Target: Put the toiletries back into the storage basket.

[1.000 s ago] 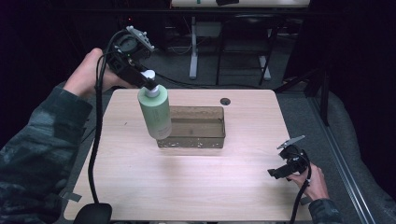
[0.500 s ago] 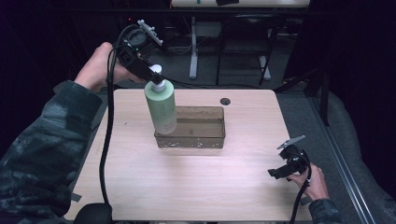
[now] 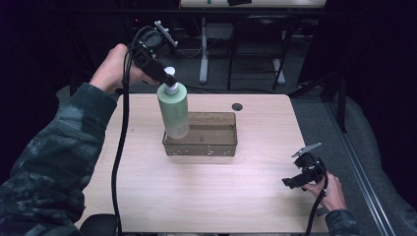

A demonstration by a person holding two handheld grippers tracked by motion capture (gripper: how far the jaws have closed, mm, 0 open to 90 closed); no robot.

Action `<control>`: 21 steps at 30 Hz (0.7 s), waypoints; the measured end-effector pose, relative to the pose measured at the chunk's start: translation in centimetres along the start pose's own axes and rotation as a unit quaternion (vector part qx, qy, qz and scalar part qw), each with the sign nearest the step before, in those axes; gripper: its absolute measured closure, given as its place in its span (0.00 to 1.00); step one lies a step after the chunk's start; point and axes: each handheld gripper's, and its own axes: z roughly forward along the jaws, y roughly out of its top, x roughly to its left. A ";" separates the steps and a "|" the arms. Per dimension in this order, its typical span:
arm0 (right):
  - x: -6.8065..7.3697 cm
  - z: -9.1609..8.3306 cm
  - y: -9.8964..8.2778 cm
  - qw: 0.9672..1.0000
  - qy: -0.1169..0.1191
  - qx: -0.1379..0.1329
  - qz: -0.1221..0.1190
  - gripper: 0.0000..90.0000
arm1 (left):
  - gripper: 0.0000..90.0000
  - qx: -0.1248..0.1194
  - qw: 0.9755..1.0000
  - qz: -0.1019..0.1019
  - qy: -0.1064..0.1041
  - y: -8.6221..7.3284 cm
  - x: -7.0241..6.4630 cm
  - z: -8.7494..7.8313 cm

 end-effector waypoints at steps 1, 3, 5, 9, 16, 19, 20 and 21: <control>0.0 0.0 0.0 1.000 0.002 0.000 0.001 0.01 | 0.70 0.002 1.000 0.000 0.000 0.1 0.0 0.1; 0.0 0.0 0.0 1.000 0.001 0.000 0.000 0.01 | 0.70 0.004 1.000 0.000 -0.001 0.1 0.1 0.3; 0.1 0.0 0.0 1.000 0.002 -0.001 0.004 0.01 | 0.70 0.007 1.000 -0.003 0.000 0.2 0.1 0.6; 0.1 0.0 0.0 1.000 0.002 0.000 0.002 0.01 | 0.70 0.009 1.000 -0.004 0.001 0.3 0.3 1.0; 0.0 0.0 0.0 1.000 0.002 0.002 0.000 0.01 | 0.70 0.012 1.000 -0.010 0.001 0.4 0.7 1.6; 0.0 0.0 0.0 1.000 -0.001 0.003 -0.001 0.01 | 0.70 0.014 1.000 -0.012 0.001 0.5 0.8 1.8; 0.0 0.0 0.0 1.000 -0.001 0.003 -0.001 0.01 | 0.70 0.015 1.000 -0.012 0.002 0.5 0.8 1.9; 0.0 0.0 0.0 1.000 -0.001 0.002 -0.001 0.01 | 0.70 0.014 1.000 -0.013 0.003 0.5 0.9 2.0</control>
